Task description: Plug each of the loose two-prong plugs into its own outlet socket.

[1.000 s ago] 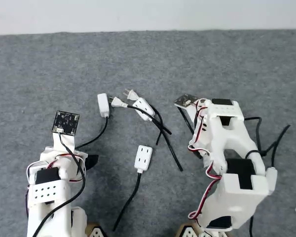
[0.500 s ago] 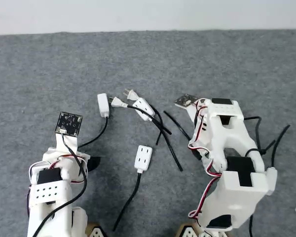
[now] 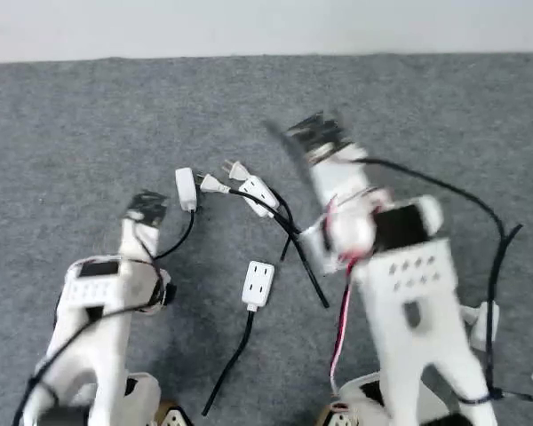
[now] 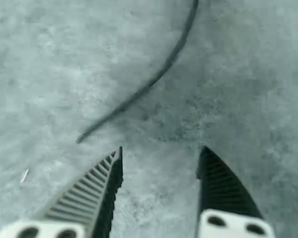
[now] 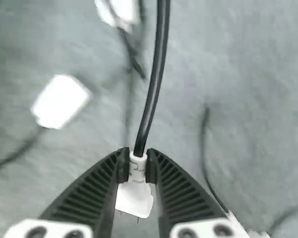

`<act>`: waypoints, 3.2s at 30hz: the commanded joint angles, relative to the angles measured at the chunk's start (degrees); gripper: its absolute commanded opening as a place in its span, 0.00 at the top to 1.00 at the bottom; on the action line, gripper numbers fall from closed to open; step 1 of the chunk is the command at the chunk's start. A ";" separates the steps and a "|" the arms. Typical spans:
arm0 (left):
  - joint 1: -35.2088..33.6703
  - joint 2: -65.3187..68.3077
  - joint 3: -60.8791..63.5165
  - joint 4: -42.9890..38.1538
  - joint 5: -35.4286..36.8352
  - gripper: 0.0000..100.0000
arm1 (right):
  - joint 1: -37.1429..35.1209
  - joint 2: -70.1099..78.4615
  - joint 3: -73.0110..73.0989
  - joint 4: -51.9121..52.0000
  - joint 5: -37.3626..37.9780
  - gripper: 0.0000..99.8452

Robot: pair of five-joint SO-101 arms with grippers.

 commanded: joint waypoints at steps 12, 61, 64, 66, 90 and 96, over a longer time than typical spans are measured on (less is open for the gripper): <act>7.21 -1.58 -0.04 5.98 -16.26 0.80 | -25.89 4.88 19.25 -29.58 -18.46 0.99; 11.69 -41.14 20.88 6.07 -18.37 0.80 | -27.12 -13.93 33.85 -39.69 -19.25 0.99; 11.69 -46.51 22.90 5.98 -15.56 0.80 | -23.60 -13.58 33.85 -40.48 -19.78 0.99; 11.25 -49.41 23.96 5.71 -11.16 0.80 | -20.70 -13.32 33.85 -40.92 -21.89 0.99; 7.56 -58.29 27.03 5.01 -6.07 0.80 | -9.45 -3.12 28.75 -39.08 -24.18 0.99; 7.56 -58.64 27.03 5.80 -6.33 0.80 | -9.80 -2.86 28.75 -39.87 -25.05 0.99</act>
